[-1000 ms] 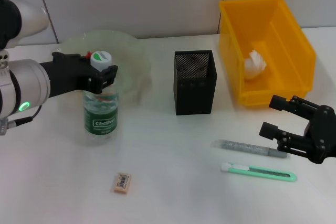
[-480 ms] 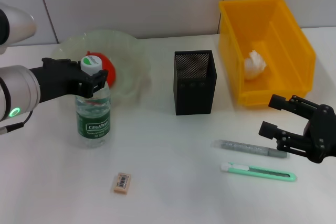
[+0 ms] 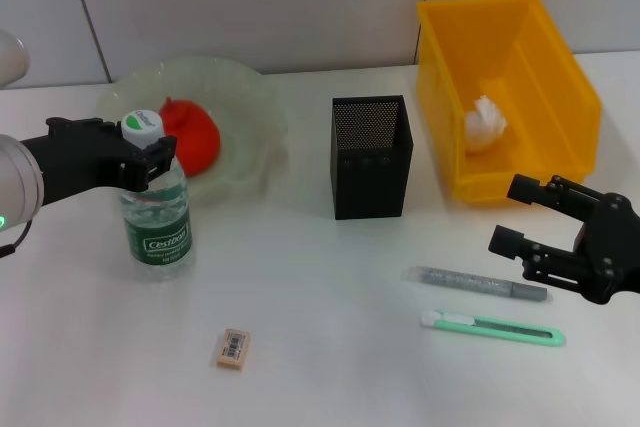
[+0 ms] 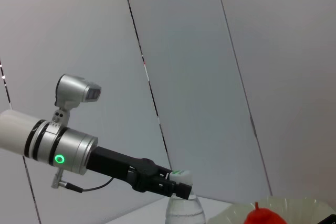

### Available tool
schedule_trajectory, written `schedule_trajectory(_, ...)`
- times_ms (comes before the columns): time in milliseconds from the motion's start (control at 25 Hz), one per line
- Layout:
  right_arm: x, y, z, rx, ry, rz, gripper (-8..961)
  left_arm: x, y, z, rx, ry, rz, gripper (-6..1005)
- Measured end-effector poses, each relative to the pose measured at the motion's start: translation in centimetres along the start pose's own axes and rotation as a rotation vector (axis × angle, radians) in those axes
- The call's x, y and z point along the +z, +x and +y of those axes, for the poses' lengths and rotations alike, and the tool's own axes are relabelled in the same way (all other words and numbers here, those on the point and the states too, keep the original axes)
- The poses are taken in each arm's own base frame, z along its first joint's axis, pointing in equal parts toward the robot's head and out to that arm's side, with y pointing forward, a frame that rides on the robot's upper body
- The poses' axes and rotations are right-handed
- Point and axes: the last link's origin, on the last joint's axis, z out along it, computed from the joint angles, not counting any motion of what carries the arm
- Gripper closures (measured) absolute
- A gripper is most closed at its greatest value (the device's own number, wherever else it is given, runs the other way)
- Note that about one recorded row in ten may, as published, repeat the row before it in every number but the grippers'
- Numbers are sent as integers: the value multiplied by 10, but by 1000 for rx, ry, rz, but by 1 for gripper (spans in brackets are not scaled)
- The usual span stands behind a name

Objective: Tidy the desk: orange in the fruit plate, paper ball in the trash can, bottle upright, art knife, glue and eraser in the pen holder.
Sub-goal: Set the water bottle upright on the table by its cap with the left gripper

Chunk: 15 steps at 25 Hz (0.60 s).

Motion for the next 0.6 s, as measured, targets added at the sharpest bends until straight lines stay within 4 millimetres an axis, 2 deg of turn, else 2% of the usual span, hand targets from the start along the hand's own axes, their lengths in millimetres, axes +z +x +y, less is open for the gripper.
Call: schedule_trajectory(600,7,-3,-3,-6,-13,2,169,-3,0,-3,-1,17,15,458)
